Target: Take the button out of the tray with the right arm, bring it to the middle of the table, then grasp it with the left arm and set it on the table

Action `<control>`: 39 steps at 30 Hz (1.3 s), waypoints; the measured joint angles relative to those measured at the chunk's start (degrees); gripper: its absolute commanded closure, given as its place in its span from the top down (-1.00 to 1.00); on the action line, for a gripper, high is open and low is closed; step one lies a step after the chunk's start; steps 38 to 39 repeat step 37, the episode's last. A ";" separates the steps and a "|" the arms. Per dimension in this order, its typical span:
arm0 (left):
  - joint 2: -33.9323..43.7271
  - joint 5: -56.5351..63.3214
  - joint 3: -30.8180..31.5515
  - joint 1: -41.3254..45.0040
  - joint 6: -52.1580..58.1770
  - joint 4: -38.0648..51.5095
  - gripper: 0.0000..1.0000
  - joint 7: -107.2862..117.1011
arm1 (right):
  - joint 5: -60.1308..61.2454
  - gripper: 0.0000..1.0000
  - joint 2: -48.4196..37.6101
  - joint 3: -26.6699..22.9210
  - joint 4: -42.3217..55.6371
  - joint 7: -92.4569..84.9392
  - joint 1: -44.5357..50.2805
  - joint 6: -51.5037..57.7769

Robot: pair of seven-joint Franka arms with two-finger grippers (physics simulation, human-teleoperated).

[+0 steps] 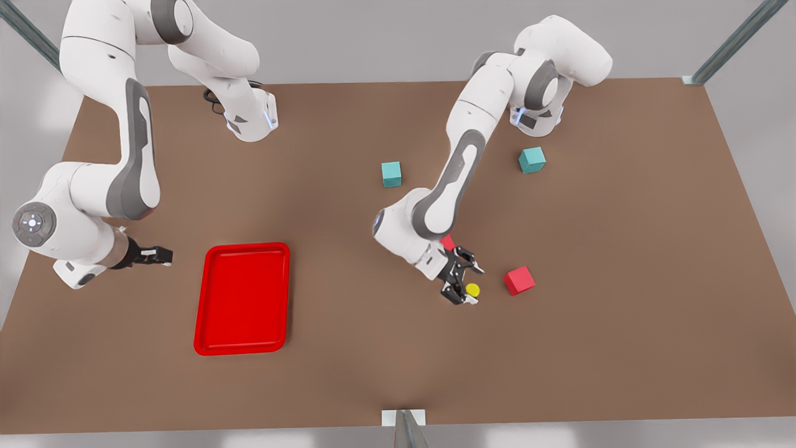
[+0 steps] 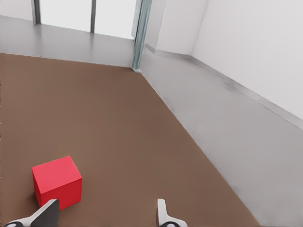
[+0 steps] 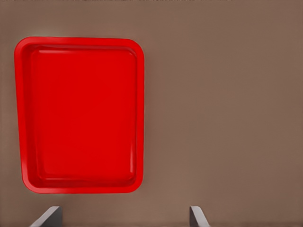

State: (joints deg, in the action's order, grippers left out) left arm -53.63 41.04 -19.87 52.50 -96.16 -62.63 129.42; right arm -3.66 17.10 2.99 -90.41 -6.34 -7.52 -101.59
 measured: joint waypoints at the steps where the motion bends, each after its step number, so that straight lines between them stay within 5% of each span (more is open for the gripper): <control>1: 3.25 -2.11 0.08 -1.30 0.25 0.01 1.00 -1.60 | 0.00 1.00 0.11 0.00 0.01 0.00 -0.09 -0.02; 6: 21.17 -25.26 0.43 -14.57 1.48 -2.62 1.00 -17.32 | 0.02 1.00 0.35 -0.03 0.67 0.08 -0.14 -0.02; 10: 28.05 -41.63 0.45 -23.17 7.16 -3.86 1.00 -36.44 | -0.02 1.00 0.44 -0.09 0.89 0.15 0.16 -0.13; 13: 34.13 -42.15 23.85 -44.28 10.82 -7.77 1.00 -49.74 | -0.02 1.00 0.31 -0.07 1.21 0.21 0.23 0.02; 16: 46.28 -40.97 29.25 -53.81 12.01 -19.58 1.00 -61.38 | 0.00 1.00 0.56 -0.06 1.60 0.27 0.48 0.10; 39: 45.81 -39.83 29.58 -54.26 8.23 -20.64 1.00 -105.12 | -0.06 1.00 0.45 -0.07 1.23 0.47 -0.33 0.62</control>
